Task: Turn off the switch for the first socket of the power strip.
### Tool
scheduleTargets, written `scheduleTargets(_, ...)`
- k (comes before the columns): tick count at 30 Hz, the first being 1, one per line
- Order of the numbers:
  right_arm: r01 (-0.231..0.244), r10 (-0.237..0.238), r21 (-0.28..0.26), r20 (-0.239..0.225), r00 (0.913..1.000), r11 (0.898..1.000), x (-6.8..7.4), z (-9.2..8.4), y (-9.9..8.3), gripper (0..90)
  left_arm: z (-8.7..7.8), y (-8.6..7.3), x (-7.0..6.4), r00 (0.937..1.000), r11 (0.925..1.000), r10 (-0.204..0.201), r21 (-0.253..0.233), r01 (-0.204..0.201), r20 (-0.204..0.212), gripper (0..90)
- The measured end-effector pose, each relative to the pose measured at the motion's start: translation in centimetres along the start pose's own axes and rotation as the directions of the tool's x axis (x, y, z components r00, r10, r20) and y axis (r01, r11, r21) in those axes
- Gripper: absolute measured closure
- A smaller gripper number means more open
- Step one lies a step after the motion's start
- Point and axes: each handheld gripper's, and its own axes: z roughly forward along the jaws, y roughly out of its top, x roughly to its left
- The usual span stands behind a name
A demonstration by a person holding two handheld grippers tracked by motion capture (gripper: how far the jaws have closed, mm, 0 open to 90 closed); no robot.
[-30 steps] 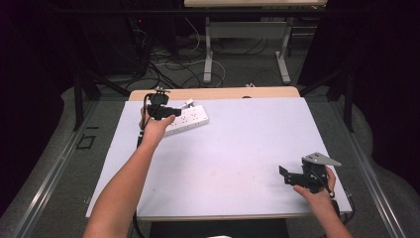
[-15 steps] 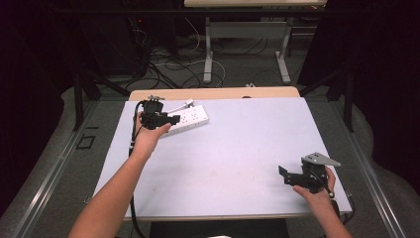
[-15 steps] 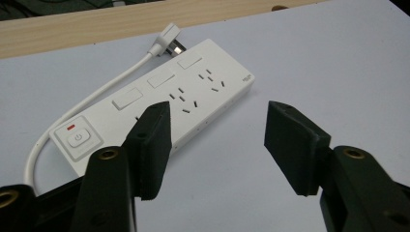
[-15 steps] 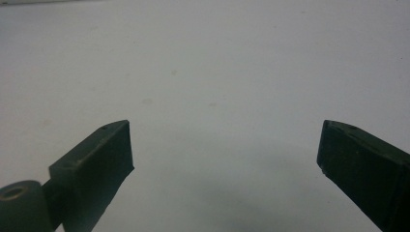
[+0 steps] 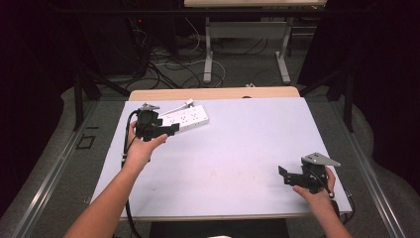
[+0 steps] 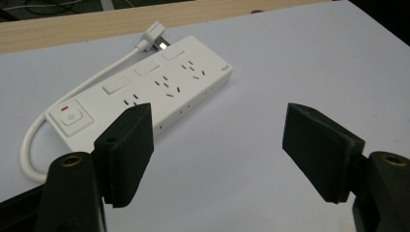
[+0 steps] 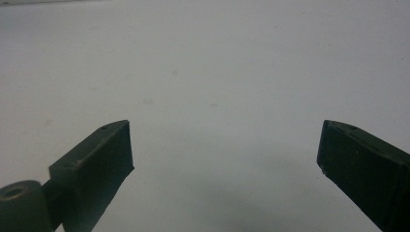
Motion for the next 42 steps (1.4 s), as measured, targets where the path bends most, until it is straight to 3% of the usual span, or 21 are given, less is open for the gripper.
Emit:
scheduleTargets(21,0.000,0.000,0.002,0.000,1.0000,1.000,0.2,0.0,0.0,4.9,-1.9,-5.7,-0.3,0.9984,0.9991,-0.038,-0.016,0.039,0.042,1.9)
scheduleTargets(35,0.000,0.000,0.004,0.000,1.0000,1.000,0.3,0.0,0.0,4.9,-2.2,-9.4,0.4,0.9976,0.9985,-0.055,-0.001,0.056,0.041,0.3)
scheduleTargets(42,0.000,0.000,0.004,0.005,1.0000,1.000,0.3,0.0,0.0,4.9,-2.4,-10.4,0.8,0.9987,0.9989,-0.044,-0.013,0.044,0.027,0.3)
